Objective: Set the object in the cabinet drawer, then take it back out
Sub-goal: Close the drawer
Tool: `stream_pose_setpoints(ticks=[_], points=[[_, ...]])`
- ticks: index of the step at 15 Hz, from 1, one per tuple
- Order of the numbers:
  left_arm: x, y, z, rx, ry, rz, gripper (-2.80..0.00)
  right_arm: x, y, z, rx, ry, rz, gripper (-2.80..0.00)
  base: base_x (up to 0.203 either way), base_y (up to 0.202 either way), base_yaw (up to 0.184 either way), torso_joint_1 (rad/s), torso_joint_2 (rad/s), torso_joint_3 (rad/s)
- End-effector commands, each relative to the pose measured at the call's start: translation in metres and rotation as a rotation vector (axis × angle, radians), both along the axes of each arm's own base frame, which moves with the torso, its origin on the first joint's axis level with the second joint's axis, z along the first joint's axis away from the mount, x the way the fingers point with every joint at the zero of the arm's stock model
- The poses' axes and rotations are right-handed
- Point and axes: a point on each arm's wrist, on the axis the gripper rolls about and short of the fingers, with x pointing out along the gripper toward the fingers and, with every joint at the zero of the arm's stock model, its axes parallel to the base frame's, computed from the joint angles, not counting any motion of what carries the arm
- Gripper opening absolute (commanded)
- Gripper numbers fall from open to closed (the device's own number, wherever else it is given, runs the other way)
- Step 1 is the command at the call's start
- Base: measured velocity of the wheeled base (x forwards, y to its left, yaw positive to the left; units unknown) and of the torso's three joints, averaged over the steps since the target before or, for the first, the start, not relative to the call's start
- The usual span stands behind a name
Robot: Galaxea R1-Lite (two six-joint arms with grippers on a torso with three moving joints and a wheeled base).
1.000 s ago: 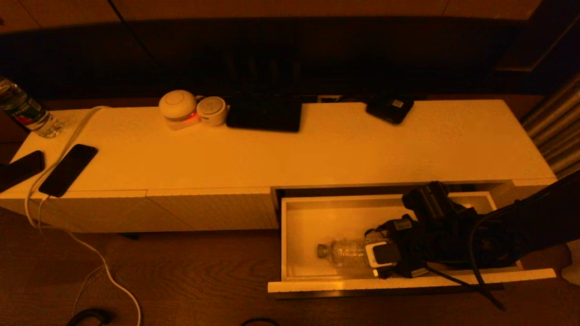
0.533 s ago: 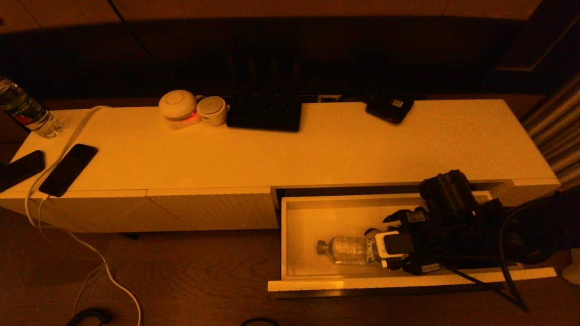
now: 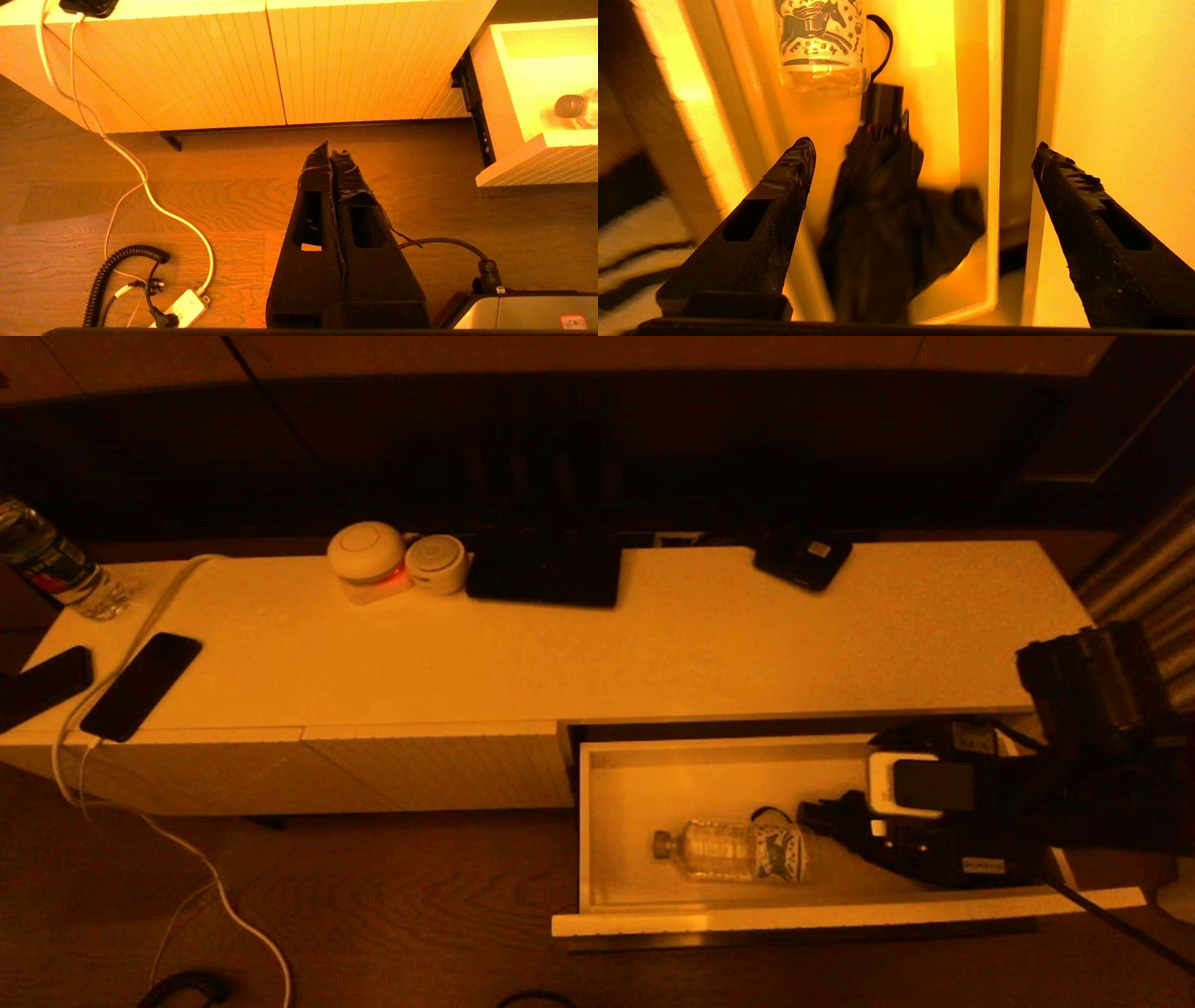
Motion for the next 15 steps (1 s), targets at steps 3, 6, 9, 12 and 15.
stream_pose_setpoints(ticks=[3,6,9,12,15], points=[[0.000,0.000,0.000,0.000,0.000,0.000,-2.80,-0.059,-0.015,0.020,0.074,0.055,-0.051,-2.80,0.000,0.000,0.000,0.000,0.00,0.000],[0.000,0.000,0.000,0.000,0.000,0.000,-2.80,-0.102,-0.025,0.000,0.070,0.255,-0.102,-2.80,0.000,0.000,0.000,0.000,0.00,0.000],[0.000,0.000,0.000,0.000,0.000,0.000,-2.80,-0.113,-0.029,-0.011,0.124,0.412,-0.238,-2.80,0.000,0.000,0.000,0.000,0.00,0.000],[0.000,0.000,0.000,0.000,0.000,0.000,-2.80,-0.100,-0.024,-0.024,0.119,0.515,-0.276,-2.80,0.000,0.000,0.000,0.000,0.00,0.000],[0.000,0.000,0.000,0.000,0.000,0.000,-2.80,-0.086,-0.017,-0.042,0.111,0.613,-0.292,-2.80,0.000,0.000,0.000,0.000,0.00,0.000]])
